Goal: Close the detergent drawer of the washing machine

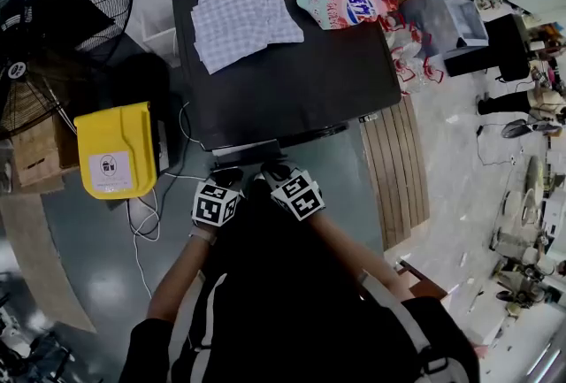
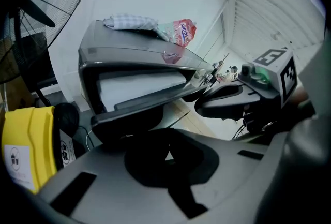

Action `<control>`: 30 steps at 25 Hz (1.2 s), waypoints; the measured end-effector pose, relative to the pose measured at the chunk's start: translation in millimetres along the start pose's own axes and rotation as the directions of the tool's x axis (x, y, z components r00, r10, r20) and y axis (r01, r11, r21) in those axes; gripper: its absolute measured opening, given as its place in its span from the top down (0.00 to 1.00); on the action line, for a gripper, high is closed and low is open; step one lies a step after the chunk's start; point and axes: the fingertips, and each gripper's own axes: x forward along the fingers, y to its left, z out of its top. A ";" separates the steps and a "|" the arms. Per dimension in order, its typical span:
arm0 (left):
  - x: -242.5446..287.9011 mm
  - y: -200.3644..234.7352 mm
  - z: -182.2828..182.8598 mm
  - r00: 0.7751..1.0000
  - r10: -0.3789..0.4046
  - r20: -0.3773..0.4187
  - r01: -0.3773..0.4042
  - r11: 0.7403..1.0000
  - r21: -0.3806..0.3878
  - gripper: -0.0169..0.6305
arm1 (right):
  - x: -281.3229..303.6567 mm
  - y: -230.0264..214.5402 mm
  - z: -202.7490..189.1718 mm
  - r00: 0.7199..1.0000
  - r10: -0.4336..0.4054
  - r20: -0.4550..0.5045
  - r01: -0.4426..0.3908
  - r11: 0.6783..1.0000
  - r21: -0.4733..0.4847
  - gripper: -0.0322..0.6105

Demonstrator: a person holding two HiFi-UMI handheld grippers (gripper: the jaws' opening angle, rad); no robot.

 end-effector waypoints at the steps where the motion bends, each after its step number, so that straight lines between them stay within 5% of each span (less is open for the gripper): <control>1: -0.4 1.0 1.4 1.000 -0.005 -0.001 0.005 1.000 0.000 0.96 | -0.4 -0.7 2.1 1.000 0.004 0.000 -0.004 1.000 0.011 0.93; 8: -7.5 23.3 25.4 0.998 0.032 0.048 -0.032 0.999 -0.013 0.96 | -3.8 -25.9 24.3 0.996 -0.060 0.069 0.054 0.995 0.090 0.93; 25: 2.5 27.5 27.5 0.998 -0.042 -0.046 0.043 0.999 0.015 0.96 | 18.5 -20.5 31.9 1.000 0.006 -0.019 -0.005 0.998 0.058 0.93; 30: 1.9 38.0 41.5 1.000 -0.010 -0.027 0.011 1.000 0.030 0.96 | 19.7 -30.0 44.6 1.000 -0.027 0.006 0.027 0.998 0.051 0.93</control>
